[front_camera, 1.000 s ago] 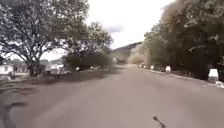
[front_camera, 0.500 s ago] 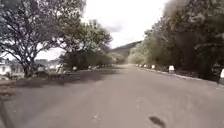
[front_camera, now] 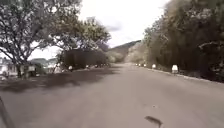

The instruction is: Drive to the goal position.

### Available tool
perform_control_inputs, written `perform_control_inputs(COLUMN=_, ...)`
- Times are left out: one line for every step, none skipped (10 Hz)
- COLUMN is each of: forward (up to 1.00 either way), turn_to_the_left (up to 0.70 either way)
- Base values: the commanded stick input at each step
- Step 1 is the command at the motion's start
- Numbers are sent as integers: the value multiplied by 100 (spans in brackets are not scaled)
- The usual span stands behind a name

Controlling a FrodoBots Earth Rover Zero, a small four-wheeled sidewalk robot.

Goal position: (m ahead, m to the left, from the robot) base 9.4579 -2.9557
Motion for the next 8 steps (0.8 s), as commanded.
perform_control_inputs(forward=100, turn_to_the_left=0)
perform_control_inputs(forward=100, turn_to_the_left=0)
perform_control_inputs(forward=100, turn_to_the_left=0)
perform_control_inputs(forward=100, turn_to_the_left=-6)
perform_control_inputs(forward=100, turn_to_the_left=-13)
perform_control_inputs(forward=100, turn_to_the_left=-19)
perform_control_inputs(forward=100, turn_to_the_left=0)
perform_control_inputs(forward=100, turn_to_the_left=0)
